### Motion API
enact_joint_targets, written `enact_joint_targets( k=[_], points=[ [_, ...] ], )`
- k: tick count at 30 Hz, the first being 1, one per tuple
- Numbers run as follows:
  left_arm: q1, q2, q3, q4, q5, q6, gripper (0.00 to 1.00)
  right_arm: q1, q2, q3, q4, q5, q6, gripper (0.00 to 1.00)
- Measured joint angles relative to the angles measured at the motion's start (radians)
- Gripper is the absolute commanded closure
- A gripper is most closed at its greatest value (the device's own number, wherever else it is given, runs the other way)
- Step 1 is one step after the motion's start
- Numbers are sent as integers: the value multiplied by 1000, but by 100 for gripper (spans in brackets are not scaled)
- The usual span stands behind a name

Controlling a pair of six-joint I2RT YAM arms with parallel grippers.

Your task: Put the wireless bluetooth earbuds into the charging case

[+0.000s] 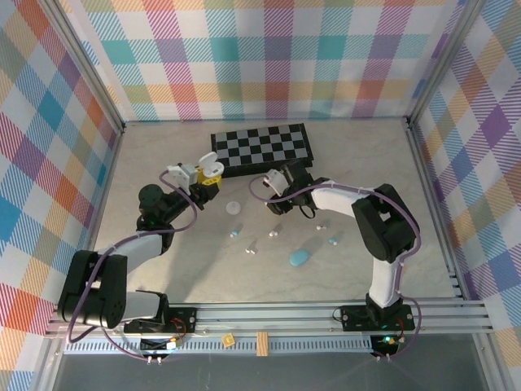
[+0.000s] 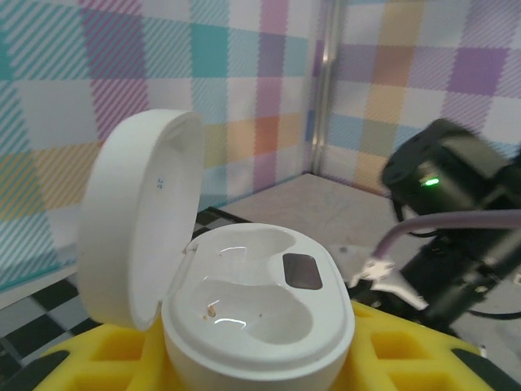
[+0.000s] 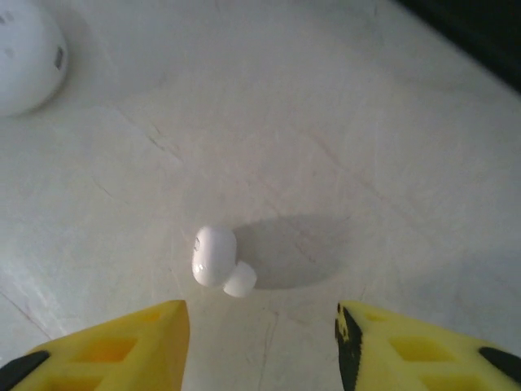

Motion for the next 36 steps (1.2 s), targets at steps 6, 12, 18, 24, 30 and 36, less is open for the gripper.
enact_joint_targets(
  k=[6, 12, 18, 24, 30, 36],
  points=[
    [78, 55, -28, 109, 3, -77, 62, 99, 9, 75, -63, 119, 16, 41],
    [110, 34, -30, 130, 0, -83, 62, 132, 123, 308, -255, 205, 71, 46],
    [120, -26, -37, 87, -16, -60, 62, 159, 232, 450, -450, 316, 116, 50],
    [122, -36, -37, 50, -20, -48, 62, 185, 306, 515, -555, 385, 146, 60],
    [122, -36, -37, 48, -19, -49, 62, 201, 321, 537, -589, 441, 146, 65],
    [122, -36, -37, 50, -18, -49, 62, 204, 349, 565, -606, 470, 137, 72]
  ],
)
